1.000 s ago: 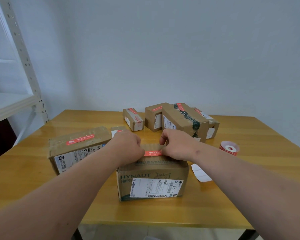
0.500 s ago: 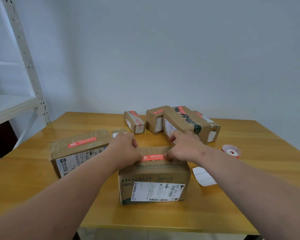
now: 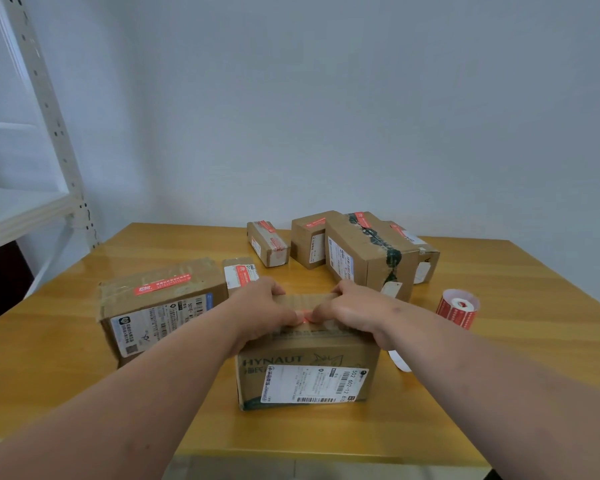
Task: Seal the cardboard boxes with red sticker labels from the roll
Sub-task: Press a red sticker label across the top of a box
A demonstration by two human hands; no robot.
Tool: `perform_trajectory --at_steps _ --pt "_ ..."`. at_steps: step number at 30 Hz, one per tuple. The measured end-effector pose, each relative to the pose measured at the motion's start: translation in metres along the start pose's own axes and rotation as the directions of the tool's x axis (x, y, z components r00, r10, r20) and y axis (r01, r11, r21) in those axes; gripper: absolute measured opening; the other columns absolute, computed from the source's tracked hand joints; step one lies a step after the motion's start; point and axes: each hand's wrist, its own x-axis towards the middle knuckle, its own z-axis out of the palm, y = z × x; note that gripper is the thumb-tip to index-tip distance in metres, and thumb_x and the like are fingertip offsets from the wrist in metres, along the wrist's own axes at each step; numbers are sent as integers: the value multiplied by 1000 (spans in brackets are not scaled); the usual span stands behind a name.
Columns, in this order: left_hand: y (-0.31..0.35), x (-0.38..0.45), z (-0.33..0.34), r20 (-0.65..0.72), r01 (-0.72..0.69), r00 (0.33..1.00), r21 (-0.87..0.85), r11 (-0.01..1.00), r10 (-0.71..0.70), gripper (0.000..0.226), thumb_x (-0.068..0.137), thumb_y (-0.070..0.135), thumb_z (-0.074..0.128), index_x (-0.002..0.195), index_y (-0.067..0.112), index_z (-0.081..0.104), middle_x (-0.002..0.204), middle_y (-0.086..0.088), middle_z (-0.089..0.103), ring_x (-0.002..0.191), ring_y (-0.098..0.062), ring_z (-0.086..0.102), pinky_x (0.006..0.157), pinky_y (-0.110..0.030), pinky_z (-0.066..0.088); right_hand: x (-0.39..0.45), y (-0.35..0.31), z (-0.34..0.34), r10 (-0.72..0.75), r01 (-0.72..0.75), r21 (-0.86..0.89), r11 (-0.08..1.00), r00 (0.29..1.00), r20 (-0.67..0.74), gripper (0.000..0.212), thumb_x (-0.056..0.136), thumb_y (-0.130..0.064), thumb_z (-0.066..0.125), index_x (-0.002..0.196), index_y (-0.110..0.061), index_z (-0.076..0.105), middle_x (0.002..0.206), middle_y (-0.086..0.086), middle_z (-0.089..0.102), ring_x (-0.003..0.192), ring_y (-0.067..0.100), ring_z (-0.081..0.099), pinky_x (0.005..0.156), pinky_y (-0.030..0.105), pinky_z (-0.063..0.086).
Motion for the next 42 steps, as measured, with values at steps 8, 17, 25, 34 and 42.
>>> perform_trajectory --at_steps 8,17,25,34,42 --pt "-6 -3 -6 73 47 997 -209 977 -32 41 90 17 64 126 30 51 117 -9 55 100 -28 61 85 -43 56 1 10 -8 -30 -7 252 968 989 145 57 81 -15 72 130 -21 44 116 14 58 101 30 62 89 47 56" --pt "-5 -7 0 32 5 999 -159 987 1 49 87 27 69 131 29 46 111 -4 53 95 -22 60 73 -34 54 2 8 -5 -14 2 134 991 995 94 72 74 -35 78 134 -26 39 118 11 53 105 28 58 95 46 51" --pt "-3 -4 -2 49 64 997 -167 984 -57 47 87 17 68 128 30 48 111 -7 53 94 -25 61 71 -35 54 6 11 -5 -10 1 124 992 997 73 57 77 -26 75 125 -24 45 118 12 55 106 31 58 95 47 51" --pt "-6 3 5 -38 11 999 -130 991 -16 32 91 27 64 121 28 50 110 -6 59 96 -23 63 86 -41 55 11 13 2 -53 57 87 995 997 -50 43 87 -40 63 123 -25 46 118 6 53 107 25 54 95 45 48" --pt "-7 1 6 -49 -10 999 -156 988 2 24 98 31 53 122 27 51 108 -4 60 94 -21 63 79 -36 54 10 16 2 -76 78 138 987 997 -26 31 91 -37 55 119 -25 49 114 6 56 103 24 55 94 42 48"
